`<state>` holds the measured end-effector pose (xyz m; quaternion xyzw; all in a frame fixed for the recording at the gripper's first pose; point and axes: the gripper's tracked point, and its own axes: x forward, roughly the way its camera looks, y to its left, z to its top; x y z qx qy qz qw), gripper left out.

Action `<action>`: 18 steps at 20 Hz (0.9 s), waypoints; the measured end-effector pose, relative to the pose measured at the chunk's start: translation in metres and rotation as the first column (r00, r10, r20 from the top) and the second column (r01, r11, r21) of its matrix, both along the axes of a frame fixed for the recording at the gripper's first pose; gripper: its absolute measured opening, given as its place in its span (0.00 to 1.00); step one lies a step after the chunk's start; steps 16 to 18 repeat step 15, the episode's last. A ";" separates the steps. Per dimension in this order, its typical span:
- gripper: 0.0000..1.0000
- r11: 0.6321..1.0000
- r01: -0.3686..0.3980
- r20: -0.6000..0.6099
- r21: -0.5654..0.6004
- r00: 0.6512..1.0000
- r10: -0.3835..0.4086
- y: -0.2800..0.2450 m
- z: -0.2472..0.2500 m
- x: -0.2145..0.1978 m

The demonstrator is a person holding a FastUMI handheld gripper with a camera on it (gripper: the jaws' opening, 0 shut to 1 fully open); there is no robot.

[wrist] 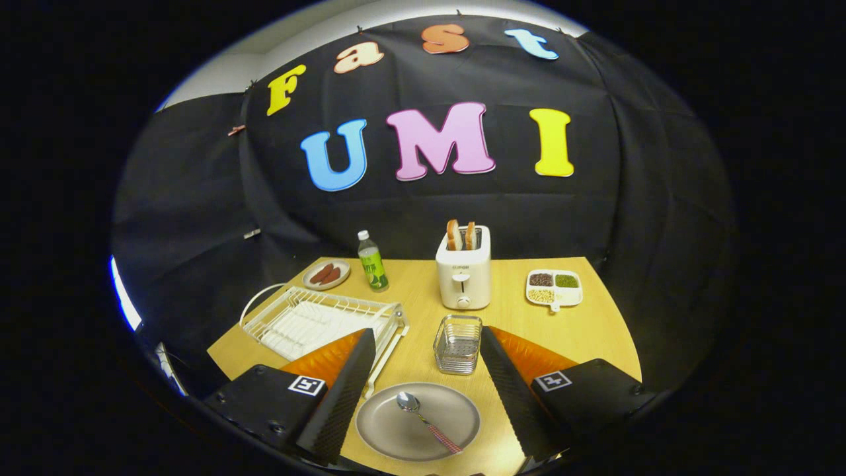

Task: Take the plate from the dish rack, then take the spoon from the basket and place it into the plate.

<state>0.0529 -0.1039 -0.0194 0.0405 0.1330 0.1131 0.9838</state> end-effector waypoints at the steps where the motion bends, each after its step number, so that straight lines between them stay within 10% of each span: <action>1: 0.99 1.000 0.029 0.024 0.005 0.999 -0.029 -0.002 0.010 -0.005; 9: 0.98 0.972 0.227 0.260 0.058 0.937 -0.234 -0.008 0.083 -0.067; 18: 0.98 0.957 0.280 0.266 0.079 0.919 -0.291 -0.008 0.094 -0.091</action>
